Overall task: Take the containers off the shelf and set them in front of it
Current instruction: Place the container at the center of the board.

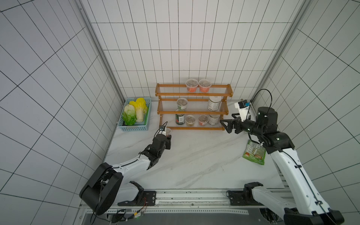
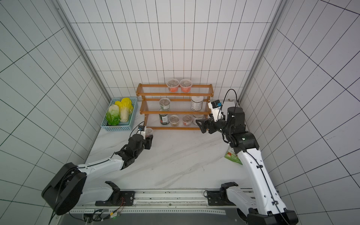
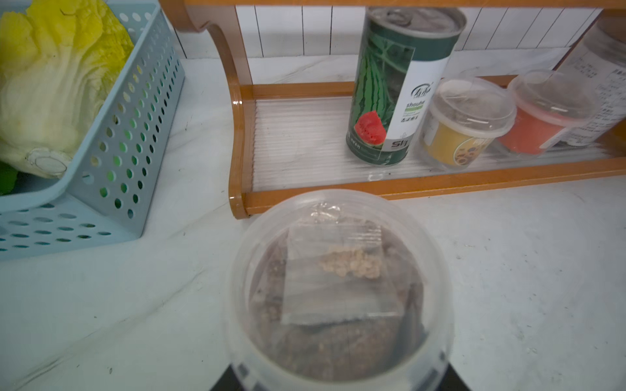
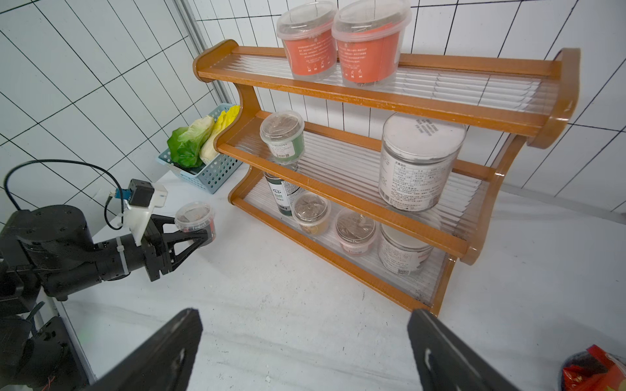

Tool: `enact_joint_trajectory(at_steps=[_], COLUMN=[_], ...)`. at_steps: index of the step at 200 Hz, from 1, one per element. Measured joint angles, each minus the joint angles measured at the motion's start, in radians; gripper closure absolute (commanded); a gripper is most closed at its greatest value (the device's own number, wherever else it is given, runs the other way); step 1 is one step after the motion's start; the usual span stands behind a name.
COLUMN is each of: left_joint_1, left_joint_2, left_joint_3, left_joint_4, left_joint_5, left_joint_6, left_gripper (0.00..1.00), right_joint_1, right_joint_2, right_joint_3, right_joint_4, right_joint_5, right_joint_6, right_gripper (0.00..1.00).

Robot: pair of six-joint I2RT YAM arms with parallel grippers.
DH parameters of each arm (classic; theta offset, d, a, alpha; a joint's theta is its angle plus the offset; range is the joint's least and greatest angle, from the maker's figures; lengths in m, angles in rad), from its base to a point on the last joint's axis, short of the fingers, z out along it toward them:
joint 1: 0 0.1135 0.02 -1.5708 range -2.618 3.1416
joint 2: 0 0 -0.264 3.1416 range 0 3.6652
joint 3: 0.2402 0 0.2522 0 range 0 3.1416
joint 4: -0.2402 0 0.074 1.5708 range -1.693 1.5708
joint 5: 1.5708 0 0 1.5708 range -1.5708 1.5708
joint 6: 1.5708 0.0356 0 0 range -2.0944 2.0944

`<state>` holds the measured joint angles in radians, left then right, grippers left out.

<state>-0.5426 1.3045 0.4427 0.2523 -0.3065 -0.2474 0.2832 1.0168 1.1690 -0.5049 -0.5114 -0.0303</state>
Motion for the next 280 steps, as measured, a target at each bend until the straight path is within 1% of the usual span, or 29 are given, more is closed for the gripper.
enact_joint_trajectory(at_steps=[43, 132, 181, 197, 211, 229, 235, 240, 261, 280], left_joint_1=[-0.002, -0.028, -0.036, -0.039, -0.043, -0.053, -0.059, -0.064, -0.078, -0.084], left_joint_2=[0.109, 0.22, 0.302, 0.33, 0.343, 0.35, 0.35, 0.35, 0.336, 0.293], left_joint_3=[-0.02, -0.003, 0.007, 0.008, 0.008, 0.007, 0.005, 0.003, -0.015, -0.036], left_joint_4=[0.087, 0.136, 0.249, 0.294, 0.316, 0.323, 0.319, 0.318, 0.304, 0.281], left_joint_5=[-0.02, -0.042, -0.071, -0.08, -0.086, -0.091, -0.092, -0.092, -0.096, -0.102], left_joint_6=[-0.026, -0.086, -0.121, -0.129, -0.135, -0.141, -0.142, -0.15, -0.146, -0.146], left_gripper=[0.52, 0.51, 0.5, 0.48, 0.43, 0.33, 0.28, 0.26, 0.25, 0.25], right_joint_1=[0.01, 0.019, 0.02, 0.02, 0.02, 0.021, 0.021, 0.021, 0.021, 0.021], right_joint_2=[0.015, 0.022, 0.023, 0.025, 0.027, 0.029, 0.029, 0.031, 0.031, 0.031], right_joint_3=[-0.005, -0.021, -0.021, -0.021, -0.023, -0.028, -0.029, -0.029, -0.029, -0.029], right_joint_4=[0.006, 0.017, 0.023, 0.023, 0.028, 0.033, 0.034, 0.035, 0.038, 0.04], right_joint_5=[0.001, 0.005, 0.011, 0.011, 0.011, 0.011, 0.011, 0.011, 0.013, 0.021], right_joint_6=[0.0, 0.0, 0.0, -0.001, -0.001, -0.001, -0.001, -0.001, -0.003, -0.003], right_gripper=[0.01, 0.01, 0.01, 0.01, 0.01, 0.01, 0.01, 0.01, 0.01, 0.01])
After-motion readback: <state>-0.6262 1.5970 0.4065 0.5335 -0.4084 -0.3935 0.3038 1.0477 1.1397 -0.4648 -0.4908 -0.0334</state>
